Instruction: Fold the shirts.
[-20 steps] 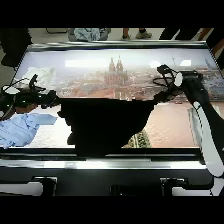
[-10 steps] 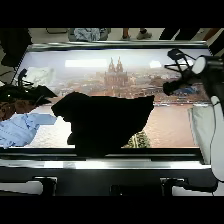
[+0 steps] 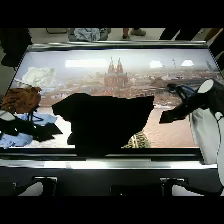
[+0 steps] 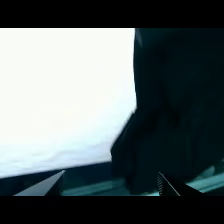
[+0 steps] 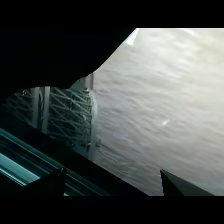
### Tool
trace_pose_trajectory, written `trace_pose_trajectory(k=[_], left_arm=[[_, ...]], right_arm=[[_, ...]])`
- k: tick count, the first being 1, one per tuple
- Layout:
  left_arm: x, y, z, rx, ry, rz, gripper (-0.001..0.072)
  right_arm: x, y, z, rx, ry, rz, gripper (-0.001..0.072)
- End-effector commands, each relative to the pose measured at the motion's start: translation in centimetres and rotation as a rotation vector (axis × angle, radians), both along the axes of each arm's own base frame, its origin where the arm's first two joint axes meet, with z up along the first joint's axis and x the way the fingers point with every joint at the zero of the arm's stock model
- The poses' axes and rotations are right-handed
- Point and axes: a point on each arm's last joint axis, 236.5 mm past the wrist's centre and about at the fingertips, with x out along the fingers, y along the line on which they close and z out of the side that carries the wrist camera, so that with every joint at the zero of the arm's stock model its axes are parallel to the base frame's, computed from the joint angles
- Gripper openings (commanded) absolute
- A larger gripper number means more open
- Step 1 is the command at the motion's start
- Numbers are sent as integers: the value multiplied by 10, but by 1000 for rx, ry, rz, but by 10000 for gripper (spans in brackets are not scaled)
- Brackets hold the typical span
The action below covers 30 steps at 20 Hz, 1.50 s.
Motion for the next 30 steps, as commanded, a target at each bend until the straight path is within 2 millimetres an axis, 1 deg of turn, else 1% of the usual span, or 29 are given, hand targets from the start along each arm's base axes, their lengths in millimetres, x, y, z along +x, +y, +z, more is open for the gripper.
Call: trace_pose_trajectory(k=[1, 3, 7, 9, 11, 12, 13, 14, 15, 16, 18, 20, 22, 23, 24, 25, 26, 27, 28, 29, 30], left_arm=[[-50, -45, -29, -97, 52, -29, 680], [-54, -63, -36, -100, 42, -55, 680], [-49, -89, -42, -70, 11, -84, 678], [-51, -101, -44, -57, 9, -103, 668], [-49, -111, -50, -32, -8, -108, 655], [-47, -116, -53, -19, -10, -98, 554], [-46, -120, -57, -7, -8, -85, 421], [-46, -124, -60, 1, -5, -81, 264], [-47, -126, -62, 3, -4, -90, 63], [-48, -127, -62, 3, -5, -98, 33], [-49, -127, -59, -1, -11, -107, 31], [-48, -128, -54, -6, -29, -109, 31], [-46, -129, -45, -14, -55, -114, 31], [-47, -130, -41, -19, -65, -118, 31], [-48, -130, -37, -23, -72, -123, 31], [-48, -131, -34, -26, -81, -126, 31], [-48, -133, -32, -31, -87, -130, 31], [-49, -136, -29, -38, -91, -135, 31], [-51, -141, -26, -56, -91, -138, 31], [-55, -154, -21, -91, -89, -149, 30], [-61, -172, -13, -140, -107, -192, 30]], right_arm=[[-19, 24, -21, 38, 41, 35, 683], [-13, 28, -22, 32, 15, 41, 686], [-6, 25, -24, 17, -12, 32, 698], [4, 24, -25, 7, -45, -1, 698], [20, 23, -29, 5, -81, -105, 700], [27, 26, -33, 17, -101, -146, 711], [31, 29, -38, 34, -107, -181, 714], [35, 33, -43, 54, -101, -205, 714], [38, 38, -46, 83, -91, -225, 714], [42, 46, -50, 119, -79, -247, 714], [45, 65, -62, 173, -44, -263, 713], [44, 82, -81, 163, -23, -231, 712], [47, 93, -95, 151, -24, -217, 711], [49, 95, -100, 146, -20, -235, 703], [51, 94, -104, 143, -12, -264, 673], [55, 93, -106, 139, -17, -285, 524], [63, 90, -105, 133, -51, -300, 203], [70, 89, -103, 132, -75, -305, 41], [80, 87, -95, 131, -126, -273, 34], [92, 85, -85, 126, -182, -235, 34], [109, 77, -72, 103, -242, -211, 34]])
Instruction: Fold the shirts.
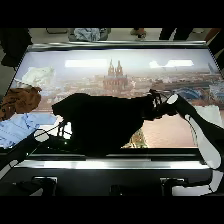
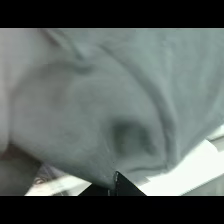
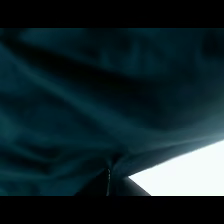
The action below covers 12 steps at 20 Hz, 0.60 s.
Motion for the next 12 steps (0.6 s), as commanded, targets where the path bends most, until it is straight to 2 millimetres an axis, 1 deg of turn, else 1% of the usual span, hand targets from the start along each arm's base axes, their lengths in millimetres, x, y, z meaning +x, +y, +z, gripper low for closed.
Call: trace_pose_trajectory(k=[1, 2, 4, 6, 7, 8, 9, 11, 12], left_arm=[[-14, -47, 25, -129, -23, -76, 29], [-21, -68, 33, -168, -37, -102, 29], [-28, -109, 51, -231, -102, -124, 29], [-28, -146, 66, -284, -148, -80, 31], [-29, -160, 70, -298, -163, -69, 31], [-31, -172, 68, -297, -163, -61, 31], [-35, -182, 61, -287, -148, -64, 32], [-44, -200, 48, -265, -112, -112, 32], [-44, -207, 45, -261, -105, -134, 63]], right_arm=[[52, -18, 36, -81, -194, 35, 34], [75, -29, 56, -135, -275, 39, 34], [119, -56, 102, -257, -436, 7, 35], [147, -79, 141, -348, -548, -58, 35], [153, -86, 150, -366, -563, -95, 35], [152, -87, 149, -358, -548, -121, 35], [147, -86, 141, -348, -508, -126, 35], [129, -77, 115, -317, -388, -100, 35], [121, -76, 108, -315, -345, -86, 35]])
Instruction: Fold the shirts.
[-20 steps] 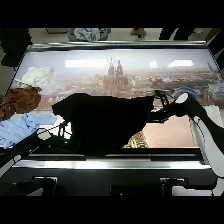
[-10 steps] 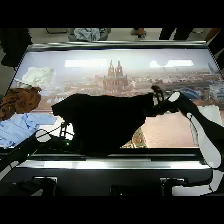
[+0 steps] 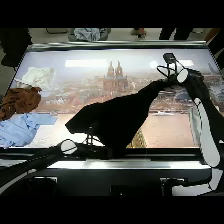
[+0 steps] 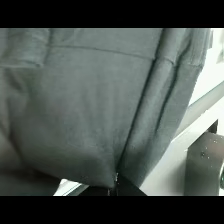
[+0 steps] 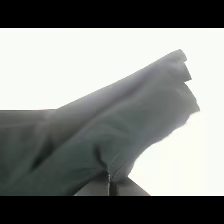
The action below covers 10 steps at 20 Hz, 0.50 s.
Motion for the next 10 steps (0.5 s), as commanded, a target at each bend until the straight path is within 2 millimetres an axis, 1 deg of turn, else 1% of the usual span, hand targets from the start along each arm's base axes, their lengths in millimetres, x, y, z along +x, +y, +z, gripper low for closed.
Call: trace_pose_trajectory(k=[1, 2, 3, 4, 5, 6, 7, 8, 9, 10], left_arm=[[0, -33, -4, -8, -7, -37, 279], [8, -35, 6, -29, -37, -70, 553], [21, -30, 20, -51, -57, -87, 563], [37, -14, 35, -57, -78, -107, 563], [56, 12, 47, -31, -112, -126, 563], [77, 45, 56, 16, -158, -124, 563], [100, 85, 64, 84, -210, -90, 565], [126, 134, 69, 170, -253, -14, 617], [145, 180, 69, 255, -278, 72, 668], [159, 228, 64, 344, -279, 151, 684]], right_arm=[[-17, -1, -14, 1, 109, -12, 40], [-20, -1, -12, 1, 117, -11, 158], [-23, -3, -5, -10, 114, -5, 401], [-26, -7, 8, -48, 102, 24, 628], [-30, -12, 22, -94, 86, 68, 646], [-38, -19, 36, -120, 84, 98, 656], [-50, -31, 44, -126, 102, 104, 655], [-68, -45, 45, -121, 157, 106, 654], [-89, -58, 41, -102, 238, 108, 651], [-112, -69, 33, -76, 331, 116, 631]])
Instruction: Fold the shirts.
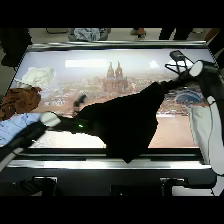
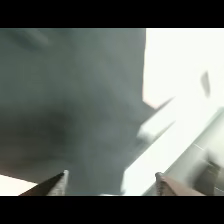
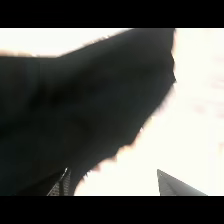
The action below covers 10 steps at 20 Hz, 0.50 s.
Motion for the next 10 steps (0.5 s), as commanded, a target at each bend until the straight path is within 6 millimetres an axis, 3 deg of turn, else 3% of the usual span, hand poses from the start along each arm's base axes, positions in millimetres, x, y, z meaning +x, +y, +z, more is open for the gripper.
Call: trace_pose_trajectory(k=[1, 3, 5, 8, 10], left_arm=[[38, 159, -12, 284, -16, 217, 683], [44, 202, -33, 299, 68, 323, 678], [49, 219, -54, 307, 120, 354, 676], [56, 226, -87, 312, 189, 372, 675], [52, 218, -108, 322, 226, 315, 675]], right_arm=[[-75, -32, -10, 30, 261, 37, 630], [-109, -35, -29, 46, 353, 26, 630], [-141, -15, -48, 101, 414, 44, 631], [-182, 36, -63, 291, 470, 134, 644], [-200, 53, -68, 364, 506, 163, 692]])
